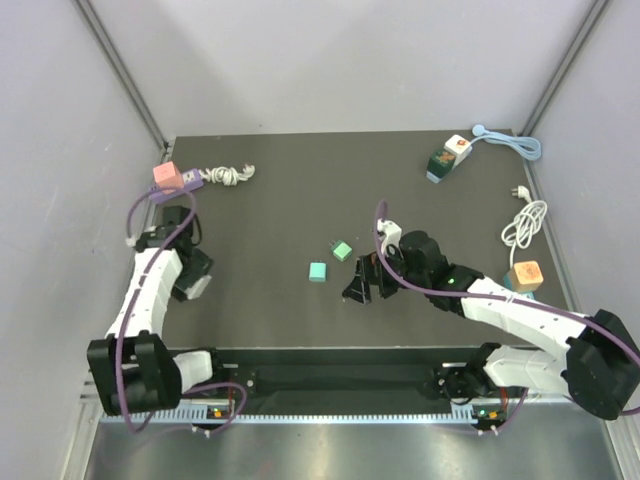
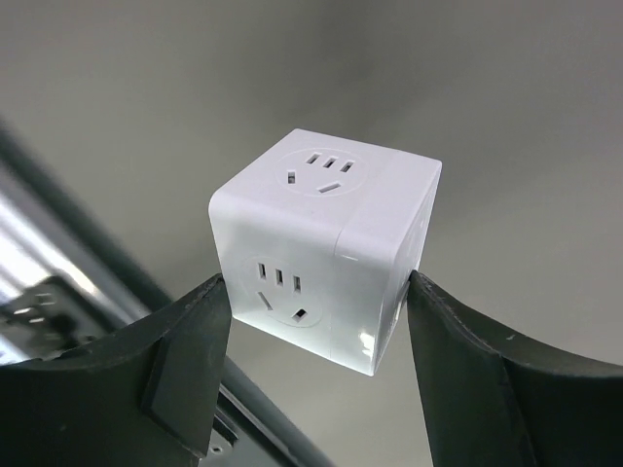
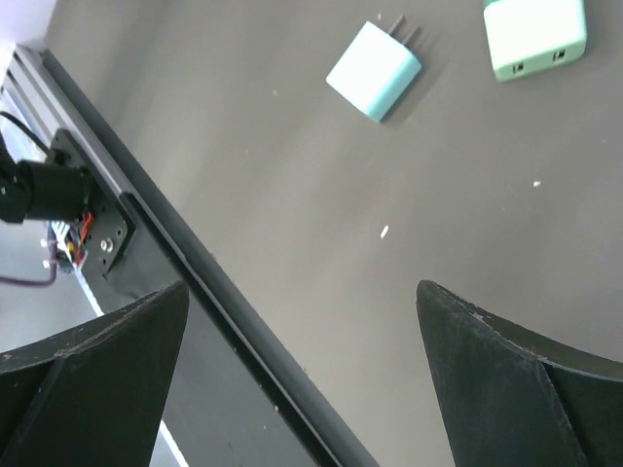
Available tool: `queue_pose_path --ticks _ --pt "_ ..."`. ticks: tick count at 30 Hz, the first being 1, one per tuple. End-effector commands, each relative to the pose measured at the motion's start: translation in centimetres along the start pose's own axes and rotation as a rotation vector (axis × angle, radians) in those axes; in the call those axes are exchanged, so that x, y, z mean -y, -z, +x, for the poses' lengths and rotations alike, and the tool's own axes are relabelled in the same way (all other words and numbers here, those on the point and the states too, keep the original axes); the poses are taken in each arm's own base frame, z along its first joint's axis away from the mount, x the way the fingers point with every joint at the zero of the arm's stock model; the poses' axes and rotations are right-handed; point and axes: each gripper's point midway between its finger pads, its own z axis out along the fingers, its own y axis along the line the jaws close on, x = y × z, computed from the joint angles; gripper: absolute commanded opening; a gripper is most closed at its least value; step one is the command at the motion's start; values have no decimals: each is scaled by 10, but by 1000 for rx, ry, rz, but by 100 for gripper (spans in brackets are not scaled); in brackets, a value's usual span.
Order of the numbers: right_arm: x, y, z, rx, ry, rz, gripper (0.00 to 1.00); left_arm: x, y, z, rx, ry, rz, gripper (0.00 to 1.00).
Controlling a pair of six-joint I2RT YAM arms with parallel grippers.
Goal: Pull the plug off the socket
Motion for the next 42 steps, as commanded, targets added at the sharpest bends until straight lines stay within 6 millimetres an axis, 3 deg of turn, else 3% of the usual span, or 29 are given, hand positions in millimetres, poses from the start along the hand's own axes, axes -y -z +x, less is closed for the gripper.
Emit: queue_pose_path --ticks 1,5,8,12,17,18,21,27,28,30,36,39,42 --pt "-11 9 -16 23 45 -30 100 -46 1 -34 50 53 -161 0" --pt "-12 15 -10 -21 56 -29 100 -89 -13 -52 17 198 -281 0" --pt "-12 20 -11 -44 79 -16 100 -110 -24 -47 -13 265 -353 0" --pt "-14 25 -19 -49 100 -10 100 -112 -39 -38 -52 338 -351 0" --pt "-11 29 -23 -47 113 -2 100 -126 -39 -35 -23 364 -423 1" --pt "-10 29 -22 -45 113 -1 100 -127 -38 -35 -19 373 -430 18" --pt "-10 26 -21 -44 104 -11 100 -129 -39 -36 -9 380 -432 50" --pt "-13 25 -21 -44 92 -31 100 -129 -44 -32 -45 366 -449 78" --pt "-13 26 -22 -40 92 -31 100 -129 -45 -32 -46 364 -448 91" --pt "-13 27 -22 -37 89 -27 100 -128 -45 -33 -42 363 -446 98" --pt "-10 27 -20 -52 86 -17 100 -115 -31 -49 -9 346 -401 98" --pt "-7 24 -19 -65 84 -10 100 -85 -10 -74 129 279 -349 98" --pt "-4 21 -17 -81 85 -6 100 -22 12 -97 256 203 -181 98"
